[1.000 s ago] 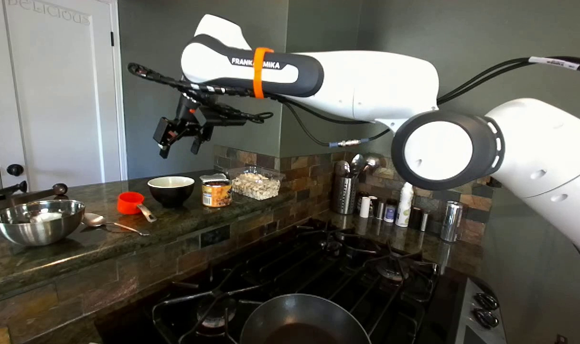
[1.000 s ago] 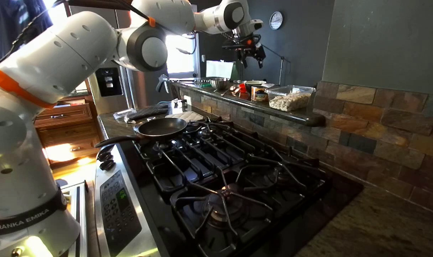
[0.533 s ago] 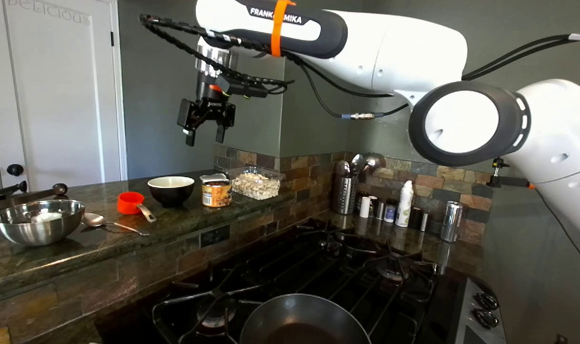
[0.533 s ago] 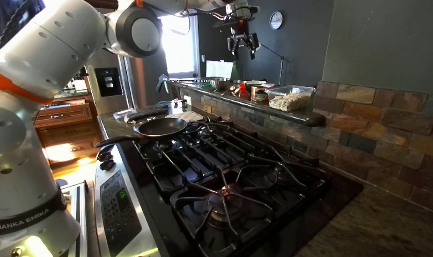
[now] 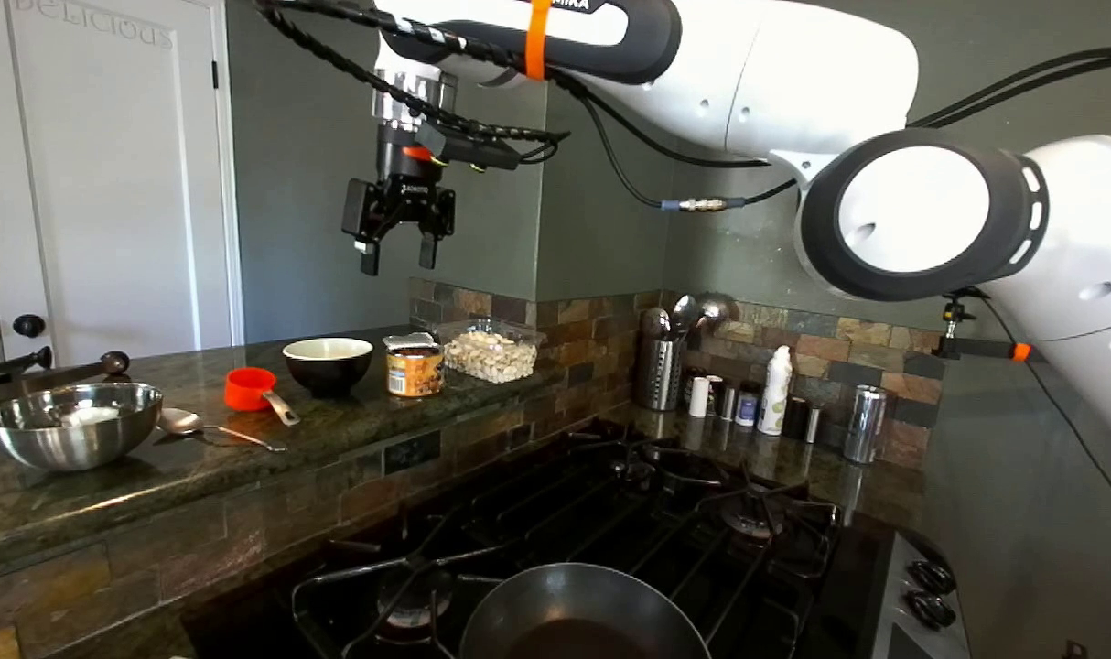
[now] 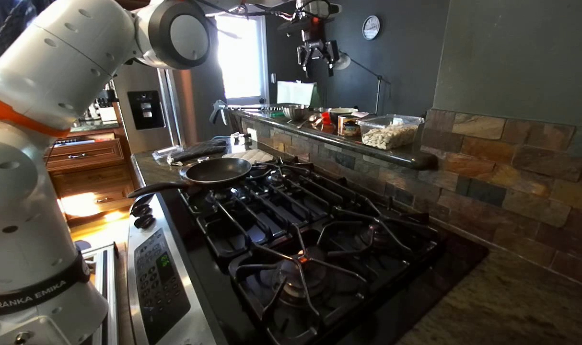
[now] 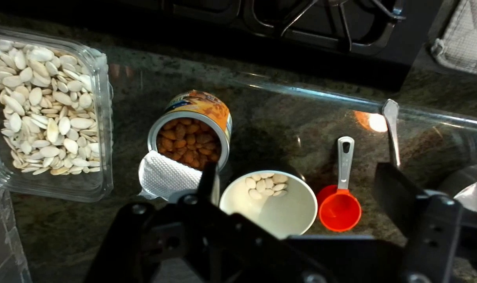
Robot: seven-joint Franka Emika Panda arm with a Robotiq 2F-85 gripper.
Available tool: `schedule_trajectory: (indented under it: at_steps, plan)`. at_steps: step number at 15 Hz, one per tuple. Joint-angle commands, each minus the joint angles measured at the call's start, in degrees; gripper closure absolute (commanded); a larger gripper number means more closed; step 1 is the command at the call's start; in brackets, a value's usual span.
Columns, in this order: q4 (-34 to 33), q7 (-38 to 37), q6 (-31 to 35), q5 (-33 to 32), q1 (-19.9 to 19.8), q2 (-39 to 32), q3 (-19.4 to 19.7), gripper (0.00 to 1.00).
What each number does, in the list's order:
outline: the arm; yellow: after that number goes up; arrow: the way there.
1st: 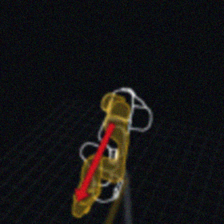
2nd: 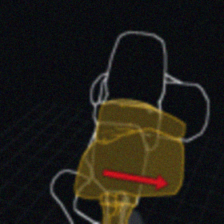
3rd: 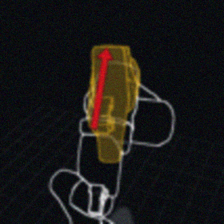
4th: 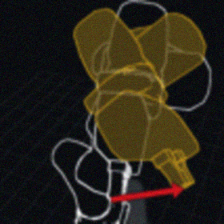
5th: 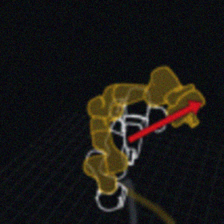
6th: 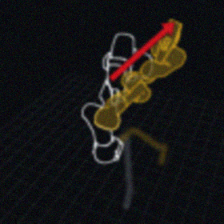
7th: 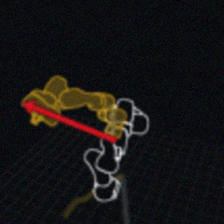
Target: Transfer some popcorn from the transparent bowl to the black bowl.
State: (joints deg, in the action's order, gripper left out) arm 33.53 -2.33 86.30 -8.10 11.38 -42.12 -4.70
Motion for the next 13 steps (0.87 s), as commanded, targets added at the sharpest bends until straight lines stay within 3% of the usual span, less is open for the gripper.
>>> schedule_trajectory:
  at_steps: [1,3,4,13]
  plan:
    - [6.3,-0.8,4.2,-0.3,0.3,3.1,-0.1,0.00]
    - [9.5,-2.2,8.8,-0.5,0.3,4.3,0.2,0.00]
    - [3.4,-0.4,5.2,0.0,0.2,1.1,0.0,0.00]
    - [6.2,-1.1,7.6,0.0,0.2,2.3,0.0,0.00]
